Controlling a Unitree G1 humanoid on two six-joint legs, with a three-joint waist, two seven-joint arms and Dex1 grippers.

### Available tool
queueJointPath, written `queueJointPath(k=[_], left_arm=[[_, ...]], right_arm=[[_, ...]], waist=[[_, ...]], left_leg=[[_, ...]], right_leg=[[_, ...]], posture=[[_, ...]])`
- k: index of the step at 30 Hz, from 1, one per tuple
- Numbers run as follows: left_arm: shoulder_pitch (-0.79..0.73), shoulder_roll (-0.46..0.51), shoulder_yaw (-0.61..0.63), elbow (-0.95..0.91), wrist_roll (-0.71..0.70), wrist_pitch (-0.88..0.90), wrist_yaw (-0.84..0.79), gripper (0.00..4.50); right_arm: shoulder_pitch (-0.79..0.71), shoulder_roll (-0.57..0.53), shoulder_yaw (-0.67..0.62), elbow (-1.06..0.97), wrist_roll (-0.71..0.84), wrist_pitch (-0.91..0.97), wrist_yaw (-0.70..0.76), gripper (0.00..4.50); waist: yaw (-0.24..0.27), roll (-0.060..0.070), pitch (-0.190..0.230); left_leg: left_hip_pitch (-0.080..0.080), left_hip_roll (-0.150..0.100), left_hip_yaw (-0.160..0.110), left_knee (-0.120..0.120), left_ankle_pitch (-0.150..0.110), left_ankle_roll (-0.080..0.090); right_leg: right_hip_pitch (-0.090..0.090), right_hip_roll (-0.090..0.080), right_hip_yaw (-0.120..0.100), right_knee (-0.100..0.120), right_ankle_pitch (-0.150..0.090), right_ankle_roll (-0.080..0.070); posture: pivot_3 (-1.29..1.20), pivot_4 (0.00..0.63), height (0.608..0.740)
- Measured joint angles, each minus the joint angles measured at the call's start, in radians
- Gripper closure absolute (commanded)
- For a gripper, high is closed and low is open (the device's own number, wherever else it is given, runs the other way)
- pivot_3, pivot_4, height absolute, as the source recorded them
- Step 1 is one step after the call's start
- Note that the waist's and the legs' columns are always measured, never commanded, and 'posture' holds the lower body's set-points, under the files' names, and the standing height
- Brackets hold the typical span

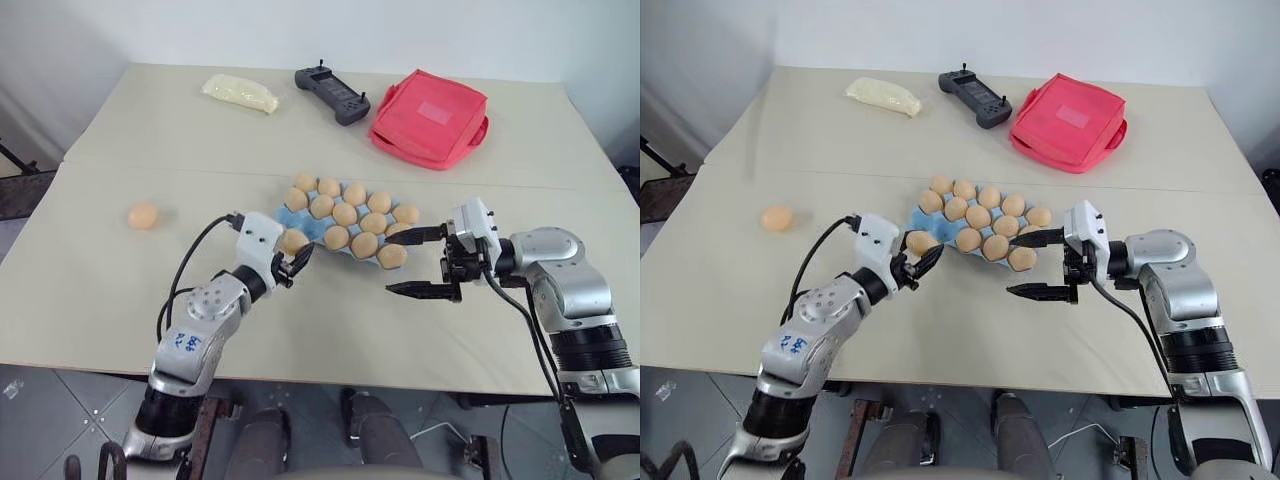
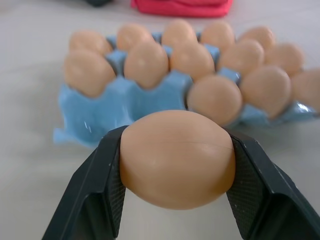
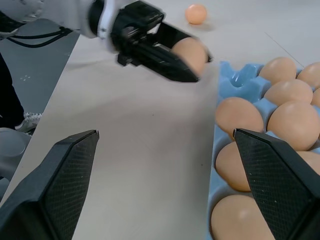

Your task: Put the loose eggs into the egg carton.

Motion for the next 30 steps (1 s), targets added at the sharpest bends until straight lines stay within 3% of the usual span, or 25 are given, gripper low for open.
queueJointPath(k=[17, 24, 30], left_arm=[[-0.225, -0.079, -0.005, 0.335, 0.075, -0.215, -0.096, 2.13], [-0.266, -0.103, -0.004, 0.430, 0.094, -0.273, -0.115, 0.02], [-0.255, -0.112, -0.004, 0.406, 0.094, -0.269, -0.136, 0.02]], right_arm=[[0.073, -0.025, -0.019, -0.117, 0.024, 0.062, -0.080, 0.00], [0.073, -0.025, -0.019, -0.122, 0.029, 0.065, -0.095, 0.00], [0.073, -0.025, -0.019, -0.122, 0.029, 0.066, -0.101, 0.00]], waist=[[0.001, 0.000, 0.000], [0.003, 0.000, 0.000], [0.002, 0.000, 0.000]], left_leg=[[0.000, -0.001, 0.001, 0.002, 0.000, 0.000], [-0.001, -0.001, 0.002, 0.002, 0.000, 0.000], [-0.001, -0.001, 0.002, 0.002, 0.000, 0.000]], right_leg=[[0.000, 0.000, -0.001, 0.001, 0.001, 0.002], [0.000, 0.000, -0.002, 0.000, 0.002, 0.003], [0.000, 0.000, -0.001, 0.001, 0.002, 0.003]], posture=[[0.00, 0.150, 0.740], [0.00, 0.150, 0.740], [0.00, 0.150, 0.740]])
